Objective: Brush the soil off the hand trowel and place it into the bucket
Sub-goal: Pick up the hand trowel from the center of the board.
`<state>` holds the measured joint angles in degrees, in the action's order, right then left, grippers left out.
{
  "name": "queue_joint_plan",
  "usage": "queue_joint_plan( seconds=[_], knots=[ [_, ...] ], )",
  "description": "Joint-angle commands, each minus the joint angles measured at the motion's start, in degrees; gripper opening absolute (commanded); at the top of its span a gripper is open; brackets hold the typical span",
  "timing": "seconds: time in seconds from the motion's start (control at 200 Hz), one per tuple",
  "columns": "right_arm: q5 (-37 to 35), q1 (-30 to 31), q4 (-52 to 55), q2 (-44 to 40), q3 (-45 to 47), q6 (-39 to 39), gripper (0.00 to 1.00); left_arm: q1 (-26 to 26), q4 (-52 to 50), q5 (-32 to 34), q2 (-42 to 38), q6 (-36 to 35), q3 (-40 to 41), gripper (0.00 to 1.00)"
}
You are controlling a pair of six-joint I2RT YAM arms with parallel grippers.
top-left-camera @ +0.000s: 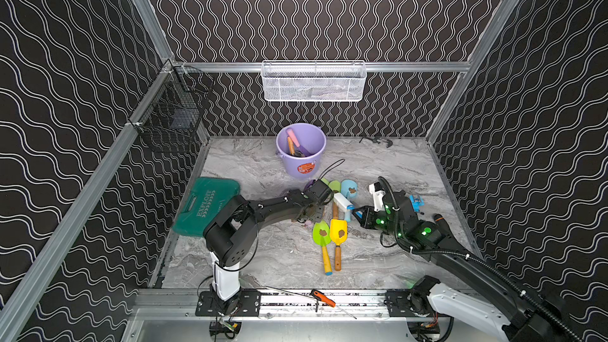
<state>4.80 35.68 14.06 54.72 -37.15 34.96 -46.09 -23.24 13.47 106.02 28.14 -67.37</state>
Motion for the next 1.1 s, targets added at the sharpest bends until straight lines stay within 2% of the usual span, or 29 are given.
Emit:
queue_joint_plan(
  seconds=[0.0,0.07,0.34,0.45,0.545,0.595,0.956,1.096],
  knots=[
    [-0.2,0.0,-2.1,0.5,-0.6,0.0,0.0,0.1,-0.3,1.0,0.1,-1.2,0.2,0.38],
    [-0.2,0.1,-2.2,0.8,-0.8,-0.2,0.0,0.1,0.1,0.8,0.9,-1.1,0.3,0.34],
    [-0.4,0.1,-2.3,0.4,-0.5,0.2,0.0,0.1,-0.1,1.5,3.5,-1.4,-0.7,0.37],
    [-0.9,0.1,-2.1,0.2,-0.5,0.4,0.0,0.2,-1.0,2.5,3.0,-1.6,-1.2,0.31],
    [-0.9,0.1,-2.1,-0.2,-0.6,0.5,0.0,0.6,-1.9,2.8,1.7,-2.2,-1.8,0.17],
    [-1.1,0.1,-1.9,-0.4,-0.8,0.4,0.0,0.8,-2.9,2.8,0.8,-2.6,-2.3,0.0],
    [-1.1,0.1,-2.3,-2.3,-1.4,-0.3,0.0,1.8,-21.2,6.5,-8.2,-5.0,-5.7,0.0],
    [1.8,0.1,-3.3,-3.0,-1.6,-1.2,0.0,1.8,-28.3,2.1,-12.5,-5.1,-4.9,0.0]
  ],
)
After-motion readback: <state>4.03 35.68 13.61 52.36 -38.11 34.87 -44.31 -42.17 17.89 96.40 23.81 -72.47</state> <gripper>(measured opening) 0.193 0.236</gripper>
